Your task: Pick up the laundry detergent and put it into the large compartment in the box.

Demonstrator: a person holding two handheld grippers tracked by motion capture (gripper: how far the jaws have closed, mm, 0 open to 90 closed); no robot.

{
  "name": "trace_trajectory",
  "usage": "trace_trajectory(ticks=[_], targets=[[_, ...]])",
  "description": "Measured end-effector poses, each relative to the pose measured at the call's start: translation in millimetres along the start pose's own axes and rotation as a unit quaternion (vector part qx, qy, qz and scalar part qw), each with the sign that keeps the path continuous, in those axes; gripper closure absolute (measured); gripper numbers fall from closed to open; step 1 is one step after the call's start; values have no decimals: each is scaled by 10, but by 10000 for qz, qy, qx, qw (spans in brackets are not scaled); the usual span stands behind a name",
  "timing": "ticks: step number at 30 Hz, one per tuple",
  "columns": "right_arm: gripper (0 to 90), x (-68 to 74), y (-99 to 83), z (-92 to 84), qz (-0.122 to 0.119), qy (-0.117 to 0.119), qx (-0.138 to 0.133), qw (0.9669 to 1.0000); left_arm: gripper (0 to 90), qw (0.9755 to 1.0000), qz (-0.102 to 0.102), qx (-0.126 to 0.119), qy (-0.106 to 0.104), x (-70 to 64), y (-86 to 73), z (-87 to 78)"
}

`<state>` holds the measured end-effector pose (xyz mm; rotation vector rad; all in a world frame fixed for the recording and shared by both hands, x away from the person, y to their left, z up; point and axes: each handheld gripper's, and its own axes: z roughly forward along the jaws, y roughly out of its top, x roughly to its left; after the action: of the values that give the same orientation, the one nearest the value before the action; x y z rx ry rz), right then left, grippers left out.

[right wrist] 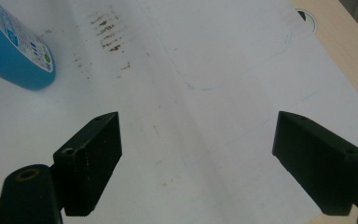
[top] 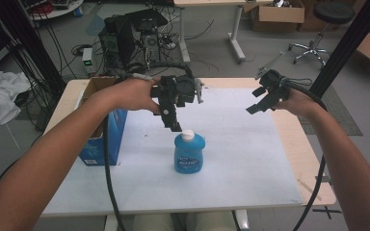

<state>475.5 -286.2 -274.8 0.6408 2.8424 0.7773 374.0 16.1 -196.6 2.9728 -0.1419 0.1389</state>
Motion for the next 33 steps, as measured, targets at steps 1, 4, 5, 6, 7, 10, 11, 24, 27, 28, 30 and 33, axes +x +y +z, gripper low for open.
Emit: trace_trajectory(ticks=[1, 4, 5, 6, 7, 10, 11, 24, 27, 28, 30, 33], targets=[[156, 2, 3, 3, -6, 5, 4, 10000, 198, 10000, 0, 23, -32, -12, 13, 13], [156, 13, 11, 8, -7, 5, 2, 10000, 201, 9999, 16, 49, -100, -29, 46, 42], [156, 15, 12, 8, -26, 8, 1, 10000, 200, 9999, 20, 59, -136, -29, 55, 47], [156, 19, 13, 7, -30, 13, 0, 10000, 199, 9999, 18, 23, -167, -32, 60, 52], [156, 20, 13, 6, -33, 12, 2, 10000, 201, 9998, 13, 14, -192, -35, 66, 55], [156, 20, 11, 1, -43, -2, -15, 10000, 198, 9998, 23, 32, -216, -43, 83, 78], [155, 20, 10, 0, -46, 0, -14, 10000, 198, 9997, 24, 30, -222, -46, 87, 93], [156, 39, 21, 5, -66, -12, -21, 10000, 198, 9994, -58, 92, -332, -77, 153, 380], [156, 40, 12, 9, -56, 3, -41, 10000, 197, 9992, -79, 101, -376, -86, 159, 447], [155, 39, 6, 12, -49, 4, -35, 10000, 197, 9991, -74, 115, -393, -87, 160, 469], [156, 35, -7, 17, -36, 10, -44, 10000, 198, 9990, -114, 135, -420, -94, 158, 512], [156, 29, -21, 24, -36, 15, -51, 10000, 197, 9989, -147, 108, -426, -95, 153, 551]])
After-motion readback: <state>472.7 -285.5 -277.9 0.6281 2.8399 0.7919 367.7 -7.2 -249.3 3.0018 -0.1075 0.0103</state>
